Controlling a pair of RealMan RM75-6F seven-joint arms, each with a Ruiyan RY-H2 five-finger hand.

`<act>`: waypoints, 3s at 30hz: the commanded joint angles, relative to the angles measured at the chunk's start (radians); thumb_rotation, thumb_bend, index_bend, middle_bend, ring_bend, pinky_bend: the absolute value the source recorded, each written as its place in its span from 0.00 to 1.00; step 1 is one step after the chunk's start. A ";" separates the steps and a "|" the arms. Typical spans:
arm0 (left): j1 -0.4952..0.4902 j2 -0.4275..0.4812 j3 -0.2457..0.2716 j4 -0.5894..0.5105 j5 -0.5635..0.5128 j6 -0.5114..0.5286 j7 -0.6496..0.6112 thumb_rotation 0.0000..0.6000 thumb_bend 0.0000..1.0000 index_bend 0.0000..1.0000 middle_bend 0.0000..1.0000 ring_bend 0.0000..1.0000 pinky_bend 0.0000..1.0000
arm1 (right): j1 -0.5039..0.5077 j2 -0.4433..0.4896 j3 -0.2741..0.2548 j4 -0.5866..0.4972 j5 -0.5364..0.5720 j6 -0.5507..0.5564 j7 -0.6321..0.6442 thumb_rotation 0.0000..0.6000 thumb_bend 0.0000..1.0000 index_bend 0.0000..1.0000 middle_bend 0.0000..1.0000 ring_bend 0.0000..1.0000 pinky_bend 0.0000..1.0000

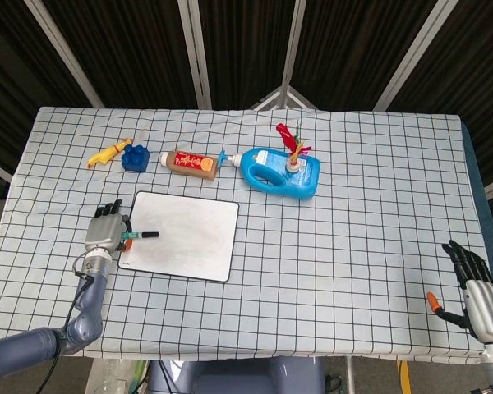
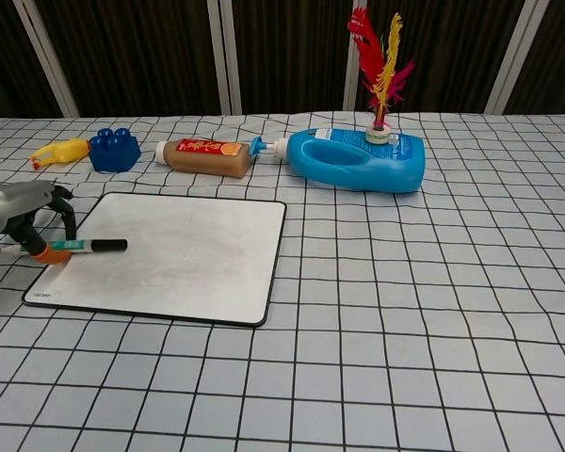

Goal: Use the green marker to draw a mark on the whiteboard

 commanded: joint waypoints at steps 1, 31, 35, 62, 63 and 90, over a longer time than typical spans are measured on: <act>0.001 -0.003 -0.008 -0.004 0.012 0.009 -0.019 1.00 0.58 0.58 0.04 0.00 0.00 | -0.001 0.000 0.001 -0.001 0.002 0.001 0.001 1.00 0.35 0.00 0.00 0.00 0.00; -0.022 -0.062 -0.152 0.033 0.554 -0.297 -1.215 1.00 0.51 0.66 0.11 0.00 0.00 | 0.013 0.005 0.014 -0.006 0.033 -0.032 0.008 1.00 0.35 0.00 0.00 0.00 0.00; -0.038 -0.086 -0.146 0.088 0.593 -0.304 -1.266 1.00 0.51 0.66 0.11 0.00 0.00 | 0.014 0.006 0.015 -0.007 0.038 -0.035 0.009 1.00 0.35 0.00 0.00 0.00 0.00; -0.085 -0.136 -0.076 0.226 0.690 -0.293 -1.374 1.00 0.52 0.66 0.11 0.00 0.00 | 0.012 0.006 0.014 -0.009 0.037 -0.036 0.012 1.00 0.35 0.00 0.00 0.00 0.00; -0.085 -0.137 -0.075 0.228 0.690 -0.292 -1.377 1.00 0.52 0.66 0.11 0.00 0.00 | 0.012 0.006 0.015 -0.008 0.037 -0.036 0.012 1.00 0.35 0.00 0.00 0.00 0.00; -0.094 -0.147 -0.023 0.401 0.726 -0.262 -1.390 1.00 0.53 0.67 0.12 0.00 0.00 | 0.010 0.005 0.015 -0.011 0.045 -0.039 0.003 1.00 0.35 0.00 0.00 0.00 0.00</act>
